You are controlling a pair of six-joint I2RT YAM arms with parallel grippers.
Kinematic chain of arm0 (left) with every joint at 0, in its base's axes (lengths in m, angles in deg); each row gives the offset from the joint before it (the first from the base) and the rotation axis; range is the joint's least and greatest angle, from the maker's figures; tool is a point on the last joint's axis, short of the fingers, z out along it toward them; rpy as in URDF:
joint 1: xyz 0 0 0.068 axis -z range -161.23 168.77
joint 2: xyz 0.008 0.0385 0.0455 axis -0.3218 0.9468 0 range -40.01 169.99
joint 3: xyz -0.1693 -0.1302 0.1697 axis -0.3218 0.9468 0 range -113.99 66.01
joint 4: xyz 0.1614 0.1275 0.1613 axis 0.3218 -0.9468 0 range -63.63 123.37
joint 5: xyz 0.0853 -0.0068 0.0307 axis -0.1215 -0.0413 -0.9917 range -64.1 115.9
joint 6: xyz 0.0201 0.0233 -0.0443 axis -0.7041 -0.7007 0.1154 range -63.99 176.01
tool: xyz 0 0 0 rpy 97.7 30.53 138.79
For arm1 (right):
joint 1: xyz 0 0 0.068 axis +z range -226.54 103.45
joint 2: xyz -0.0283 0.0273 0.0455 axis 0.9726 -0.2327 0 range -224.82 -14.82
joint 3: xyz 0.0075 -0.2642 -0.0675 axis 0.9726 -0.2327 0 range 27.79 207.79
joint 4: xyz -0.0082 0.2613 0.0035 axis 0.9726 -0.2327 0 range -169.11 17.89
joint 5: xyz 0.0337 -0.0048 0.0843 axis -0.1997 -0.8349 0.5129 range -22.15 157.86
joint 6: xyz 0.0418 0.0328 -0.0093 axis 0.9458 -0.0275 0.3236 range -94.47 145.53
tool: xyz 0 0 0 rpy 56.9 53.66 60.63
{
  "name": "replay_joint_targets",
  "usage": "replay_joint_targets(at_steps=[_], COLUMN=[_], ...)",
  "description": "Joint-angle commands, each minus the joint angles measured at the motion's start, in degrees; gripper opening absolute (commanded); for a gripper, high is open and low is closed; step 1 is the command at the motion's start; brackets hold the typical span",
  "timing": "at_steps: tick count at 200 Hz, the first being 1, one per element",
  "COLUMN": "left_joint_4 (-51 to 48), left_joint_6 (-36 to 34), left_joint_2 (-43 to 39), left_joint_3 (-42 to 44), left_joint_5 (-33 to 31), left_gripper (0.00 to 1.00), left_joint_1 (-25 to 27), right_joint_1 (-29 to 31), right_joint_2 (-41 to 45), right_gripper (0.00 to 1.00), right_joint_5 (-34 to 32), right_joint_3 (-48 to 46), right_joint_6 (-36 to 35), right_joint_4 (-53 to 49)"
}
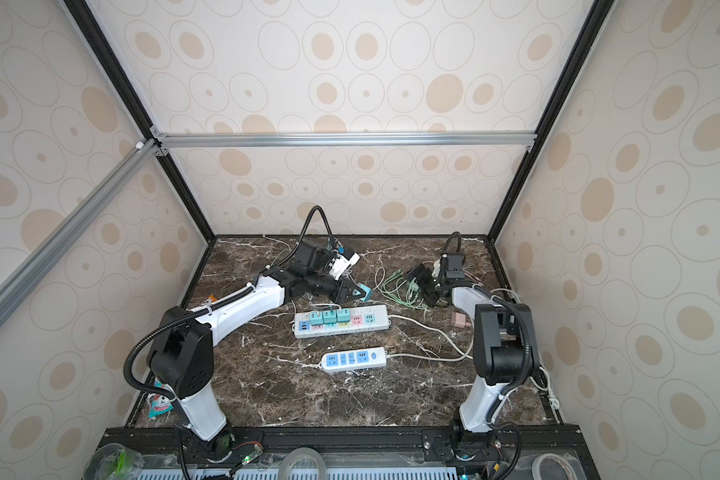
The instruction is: Insert the plug
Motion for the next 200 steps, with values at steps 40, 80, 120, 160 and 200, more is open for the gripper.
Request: replay_joint_targets(at_steps=[40, 80, 120, 160, 200], left_joint_4=[-4.7, -16.6, -22.4, -29.7, -36.0], left_joint_6=[-6.2, -17.4, -20.4, -24.2, -26.7], left_joint_2=[-0.5, 1.6, 5.2, 10.7, 17.1], left_joint_3=[-2.4, -10.0, -14.0, -19.5, -24.5], left_joint_5=[-0.3, -6.7, -18.0, -25.2, -30.3], left_gripper=[0.0, 0.0, 0.0, 0.0, 0.0], left_joint_1=[0.3, 3.6, 5.7, 7.8, 8.6], right_joint_1=[2.0, 1.6, 1.1, 1.1, 1.3], right_joint_2=[-1.6, -0.5, -5.1, -12.9, -19.3], right_gripper=[0.25, 0.0, 0.0, 0.0, 0.0], right_joint_5=[-0.3, -5.6, -9.6, -9.5, -9.5], right_joint_3=[5.3, 16.2, 27.5, 38.0, 42.5], right_joint_6=[-0.8, -6.2, -4.1, 0.3, 5.0], right_joint_4=[2.3, -3.3, -3.2, -1.7, 3.0])
